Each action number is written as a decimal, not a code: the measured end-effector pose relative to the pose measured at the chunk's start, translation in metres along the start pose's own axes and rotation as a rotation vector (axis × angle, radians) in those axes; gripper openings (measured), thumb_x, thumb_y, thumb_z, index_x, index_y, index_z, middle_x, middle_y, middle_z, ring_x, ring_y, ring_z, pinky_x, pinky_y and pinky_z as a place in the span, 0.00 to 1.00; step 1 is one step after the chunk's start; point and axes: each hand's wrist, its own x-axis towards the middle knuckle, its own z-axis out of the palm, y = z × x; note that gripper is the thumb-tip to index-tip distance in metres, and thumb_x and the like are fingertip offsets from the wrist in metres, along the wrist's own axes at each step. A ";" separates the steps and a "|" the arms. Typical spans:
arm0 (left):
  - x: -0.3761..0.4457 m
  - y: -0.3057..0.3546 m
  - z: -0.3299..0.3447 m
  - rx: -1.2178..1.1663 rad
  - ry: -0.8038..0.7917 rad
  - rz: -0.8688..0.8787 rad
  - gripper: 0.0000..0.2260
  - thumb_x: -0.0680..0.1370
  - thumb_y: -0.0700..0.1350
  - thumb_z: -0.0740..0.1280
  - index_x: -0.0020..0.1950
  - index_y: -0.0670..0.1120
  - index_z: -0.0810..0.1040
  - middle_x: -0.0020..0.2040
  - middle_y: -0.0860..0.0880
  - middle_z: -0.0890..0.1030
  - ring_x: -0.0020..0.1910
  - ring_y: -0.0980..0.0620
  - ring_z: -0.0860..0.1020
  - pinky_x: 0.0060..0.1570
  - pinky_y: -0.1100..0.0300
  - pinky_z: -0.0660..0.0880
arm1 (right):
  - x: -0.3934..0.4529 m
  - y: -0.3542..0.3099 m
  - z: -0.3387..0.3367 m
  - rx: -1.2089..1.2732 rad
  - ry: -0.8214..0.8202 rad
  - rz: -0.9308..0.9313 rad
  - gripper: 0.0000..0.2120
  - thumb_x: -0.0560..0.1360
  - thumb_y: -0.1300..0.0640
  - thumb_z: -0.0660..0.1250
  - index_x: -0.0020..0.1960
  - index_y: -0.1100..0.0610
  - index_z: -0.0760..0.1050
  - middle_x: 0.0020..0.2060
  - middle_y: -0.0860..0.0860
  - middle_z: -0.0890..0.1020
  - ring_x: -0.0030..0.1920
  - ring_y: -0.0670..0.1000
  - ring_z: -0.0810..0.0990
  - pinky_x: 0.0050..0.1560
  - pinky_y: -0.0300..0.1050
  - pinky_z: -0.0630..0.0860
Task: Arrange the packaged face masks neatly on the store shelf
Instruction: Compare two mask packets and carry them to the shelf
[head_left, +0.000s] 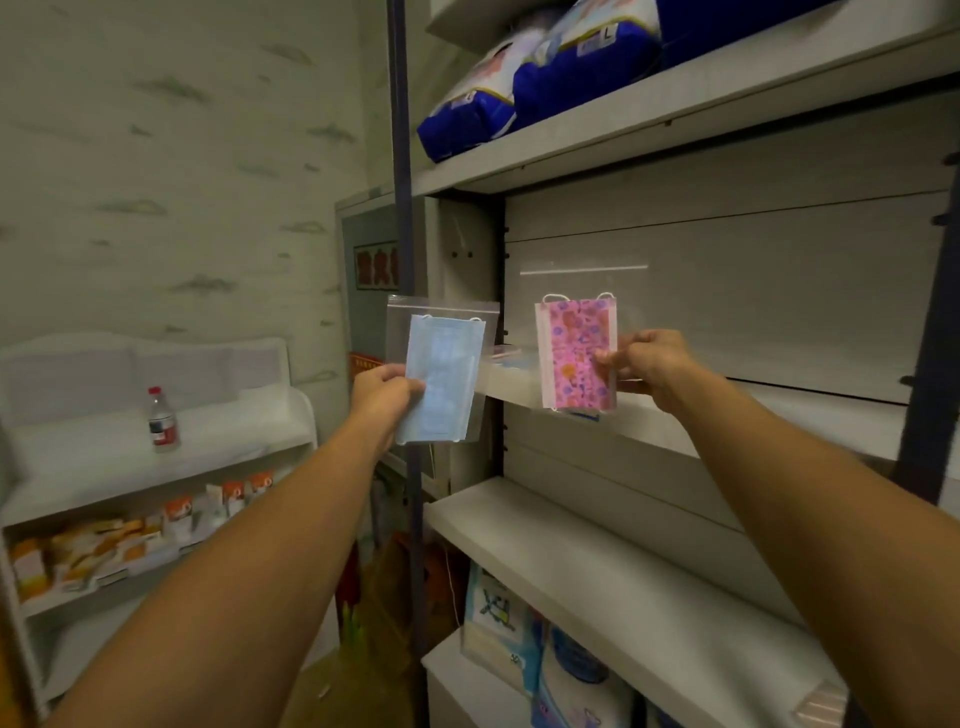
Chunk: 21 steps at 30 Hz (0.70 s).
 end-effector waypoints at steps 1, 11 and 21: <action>0.012 -0.002 0.003 -0.015 -0.001 0.006 0.09 0.77 0.39 0.71 0.57 0.45 0.79 0.56 0.46 0.80 0.49 0.48 0.79 0.42 0.54 0.79 | 0.012 0.003 0.003 -0.001 0.012 0.000 0.17 0.74 0.67 0.73 0.60 0.64 0.74 0.49 0.58 0.83 0.45 0.56 0.85 0.37 0.47 0.81; 0.145 -0.002 0.052 -0.051 -0.084 0.028 0.08 0.77 0.38 0.71 0.55 0.46 0.79 0.55 0.46 0.81 0.50 0.47 0.81 0.35 0.55 0.80 | 0.150 0.008 0.028 -0.020 0.113 -0.015 0.20 0.70 0.70 0.76 0.59 0.65 0.76 0.50 0.59 0.83 0.44 0.56 0.84 0.36 0.47 0.80; 0.259 -0.022 0.089 -0.071 -0.133 0.025 0.09 0.77 0.39 0.72 0.56 0.44 0.79 0.56 0.46 0.81 0.53 0.46 0.81 0.54 0.46 0.82 | 0.249 0.015 0.058 -0.011 0.200 -0.088 0.17 0.71 0.66 0.77 0.57 0.66 0.76 0.51 0.59 0.84 0.46 0.56 0.85 0.43 0.50 0.84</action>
